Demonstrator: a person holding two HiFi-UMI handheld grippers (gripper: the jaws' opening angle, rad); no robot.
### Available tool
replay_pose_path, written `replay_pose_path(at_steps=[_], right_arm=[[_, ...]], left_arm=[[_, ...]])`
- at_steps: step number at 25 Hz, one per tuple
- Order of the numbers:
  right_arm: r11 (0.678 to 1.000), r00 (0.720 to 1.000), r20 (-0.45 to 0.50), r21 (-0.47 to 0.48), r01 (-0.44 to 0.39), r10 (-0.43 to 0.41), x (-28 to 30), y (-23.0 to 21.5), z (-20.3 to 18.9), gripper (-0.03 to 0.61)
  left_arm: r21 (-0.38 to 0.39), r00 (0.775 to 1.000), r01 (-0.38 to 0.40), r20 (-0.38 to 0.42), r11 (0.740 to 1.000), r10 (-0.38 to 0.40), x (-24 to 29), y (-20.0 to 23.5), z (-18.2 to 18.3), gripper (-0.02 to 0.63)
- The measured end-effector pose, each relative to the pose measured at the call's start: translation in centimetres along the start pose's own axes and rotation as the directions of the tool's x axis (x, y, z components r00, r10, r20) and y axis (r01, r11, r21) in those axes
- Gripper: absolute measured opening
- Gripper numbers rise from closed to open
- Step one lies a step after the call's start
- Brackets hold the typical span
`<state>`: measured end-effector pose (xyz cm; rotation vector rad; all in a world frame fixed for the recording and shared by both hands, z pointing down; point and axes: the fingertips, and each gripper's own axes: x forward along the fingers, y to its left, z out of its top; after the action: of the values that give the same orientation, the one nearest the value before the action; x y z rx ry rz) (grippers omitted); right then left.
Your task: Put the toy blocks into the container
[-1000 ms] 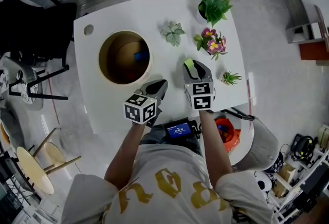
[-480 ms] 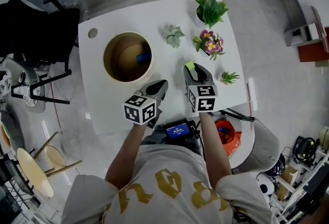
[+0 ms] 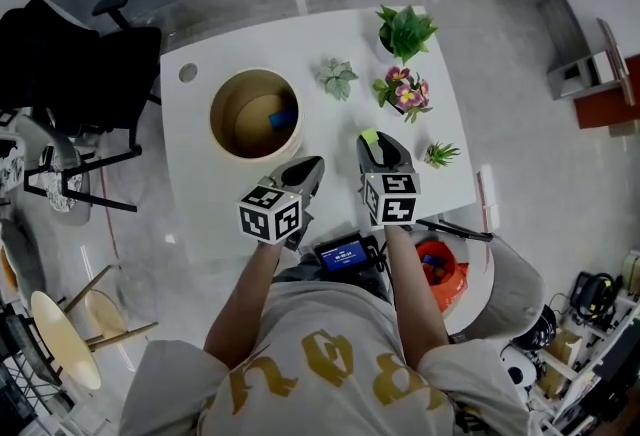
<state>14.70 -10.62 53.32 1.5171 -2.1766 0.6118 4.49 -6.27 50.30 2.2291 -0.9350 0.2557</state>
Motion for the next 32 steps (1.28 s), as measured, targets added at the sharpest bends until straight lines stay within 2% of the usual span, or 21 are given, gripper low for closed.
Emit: replay_pose_path(at_steps=[22, 27, 32], right_arm=[[1.000, 0.996, 0.085, -0.011, -0.008, 0.009, -4.2, 3.0, 2.8, 0.169], [0.995, 0.990, 0.106, 0.045, -0.094, 0.089, -5.1, 4.7, 4.0, 0.169], [0.988, 0.981, 0.147, 0.065, -0.138, 0.127, -5.5, 5.9, 5.2, 0.169]], left_arm=[[0.080, 0.992, 0.008, 0.126, 0.997, -0.018, -3.3, -1.9, 4.6, 0.000], [0.129, 0.981, 0.011, 0.190, 0.992, -0.036, -4.6, -3.1, 6.3, 0.000], [0.143, 0.980, -0.023, 0.200, 0.989, -0.007, -5.4, -2.7, 6.8, 0.000]])
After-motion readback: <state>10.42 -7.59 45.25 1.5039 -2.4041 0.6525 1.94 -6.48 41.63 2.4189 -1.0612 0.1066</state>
